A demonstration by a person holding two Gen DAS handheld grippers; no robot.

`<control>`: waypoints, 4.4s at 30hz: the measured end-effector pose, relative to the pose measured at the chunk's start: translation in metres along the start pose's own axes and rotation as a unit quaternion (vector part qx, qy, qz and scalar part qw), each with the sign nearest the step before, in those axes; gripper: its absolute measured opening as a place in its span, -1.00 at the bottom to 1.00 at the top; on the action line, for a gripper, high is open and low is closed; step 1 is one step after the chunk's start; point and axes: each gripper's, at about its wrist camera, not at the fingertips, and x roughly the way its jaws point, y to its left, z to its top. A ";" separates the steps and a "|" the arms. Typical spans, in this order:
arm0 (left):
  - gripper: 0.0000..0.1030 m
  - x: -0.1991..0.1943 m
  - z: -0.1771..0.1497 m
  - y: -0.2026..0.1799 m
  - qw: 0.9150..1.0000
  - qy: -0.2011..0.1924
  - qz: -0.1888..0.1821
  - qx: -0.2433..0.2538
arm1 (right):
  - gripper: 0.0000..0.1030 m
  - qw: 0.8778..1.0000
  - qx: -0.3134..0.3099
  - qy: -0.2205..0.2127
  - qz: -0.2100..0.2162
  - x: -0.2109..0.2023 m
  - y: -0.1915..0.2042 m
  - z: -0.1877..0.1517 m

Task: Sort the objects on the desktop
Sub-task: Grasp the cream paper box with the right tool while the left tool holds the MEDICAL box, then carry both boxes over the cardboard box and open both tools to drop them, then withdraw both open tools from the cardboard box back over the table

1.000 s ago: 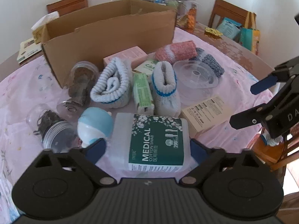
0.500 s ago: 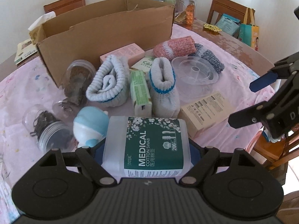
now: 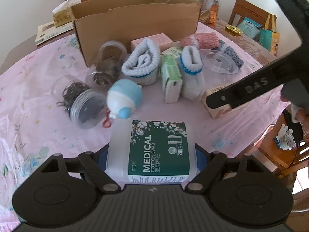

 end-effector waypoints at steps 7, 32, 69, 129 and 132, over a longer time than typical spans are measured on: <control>0.61 -0.002 0.000 0.003 1.000 -0.002 -0.002 0.006 | 1.00 0.999 0.007 0.008 -0.033 0.007 -0.008 -0.013; 0.61 0.001 0.012 0.006 1.000 -0.010 -0.003 0.002 | 0.63 0.999 -0.034 0.006 -0.025 -0.009 -0.004 -0.014; 0.61 -0.026 0.187 0.031 0.994 -0.095 0.052 -0.034 | 0.61 0.972 -0.195 -0.110 0.072 -0.082 -0.038 0.160; 0.86 -0.032 0.123 0.081 0.994 -0.054 0.090 -0.040 | 1.00 0.976 -0.162 -0.134 0.060 -0.086 0.011 0.115; 0.86 -0.035 0.110 0.082 0.993 -0.053 0.098 -0.037 | 1.00 0.980 -0.143 -0.132 0.041 -0.085 0.015 0.098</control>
